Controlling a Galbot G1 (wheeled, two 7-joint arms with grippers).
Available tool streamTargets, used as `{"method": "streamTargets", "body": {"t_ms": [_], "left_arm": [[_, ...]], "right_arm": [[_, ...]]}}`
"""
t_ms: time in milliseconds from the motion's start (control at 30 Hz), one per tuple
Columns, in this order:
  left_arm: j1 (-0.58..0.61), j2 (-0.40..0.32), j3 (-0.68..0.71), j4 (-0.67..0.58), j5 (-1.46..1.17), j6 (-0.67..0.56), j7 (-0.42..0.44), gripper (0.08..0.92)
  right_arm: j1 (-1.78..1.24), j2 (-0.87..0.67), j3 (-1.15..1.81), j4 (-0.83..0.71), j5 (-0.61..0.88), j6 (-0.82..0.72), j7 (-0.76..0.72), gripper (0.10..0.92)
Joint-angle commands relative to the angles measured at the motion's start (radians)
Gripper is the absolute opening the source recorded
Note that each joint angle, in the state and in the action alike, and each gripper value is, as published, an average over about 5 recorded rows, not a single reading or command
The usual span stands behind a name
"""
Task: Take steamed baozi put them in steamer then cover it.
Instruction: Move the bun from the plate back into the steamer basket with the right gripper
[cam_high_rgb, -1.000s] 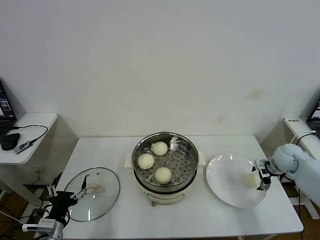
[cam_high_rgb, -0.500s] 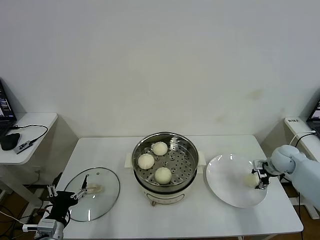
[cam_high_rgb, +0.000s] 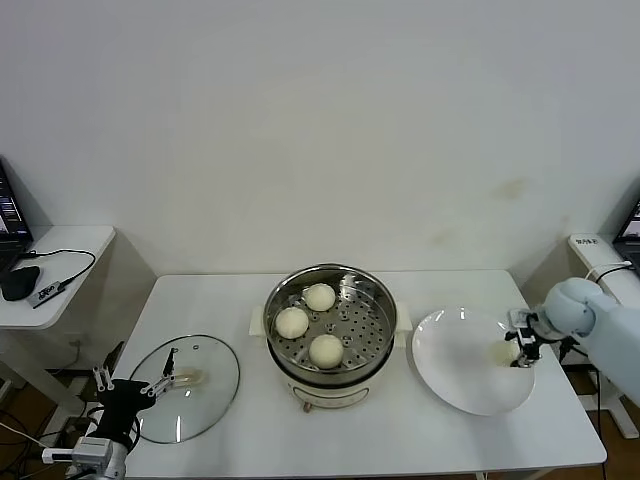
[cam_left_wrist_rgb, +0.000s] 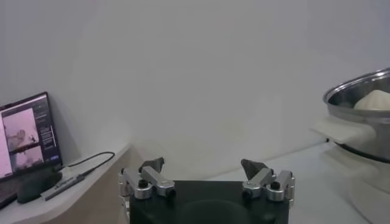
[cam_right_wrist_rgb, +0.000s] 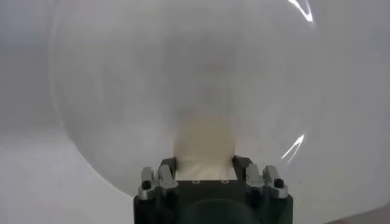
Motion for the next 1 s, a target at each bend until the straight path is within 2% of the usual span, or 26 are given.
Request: {"method": "streamTargets", "body": {"t_ms": [33, 267, 500, 733, 1000], "left_arm": [[-0.002, 0.003, 0.000, -0.003, -0.001, -0.002, -0.001, 0.823], [-0.004, 0.006, 0.003, -0.005, 0.000, -0.002, -0.001, 0.823], [-0.004, 0.006, 0.002, -0.015, 0.000, 0.003, -0.001, 0.823], [0.001, 0.000, -0.008, -0.019, -0.003, 0.002, -0.001, 0.823], [0.000, -0.011, -0.013, -0.020, -0.004, 0.001, -0.002, 0.823]], "right_arm": [[0.306, -0.077, -0.231, 0.165, 0.163, -0.069, -0.012, 0.593], [0.644, -0.064, -0.459, 0.334, 0.354, -0.155, 0.012, 0.596], [0.870, 0.069, -0.609, 0.393, 0.479, -0.242, 0.059, 0.602], [0.909, 0.233, -0.635, 0.395, 0.651, -0.322, 0.124, 0.602], [0.815, 0.334, -0.661, 0.388, 0.680, -0.381, 0.199, 0.607]]}}
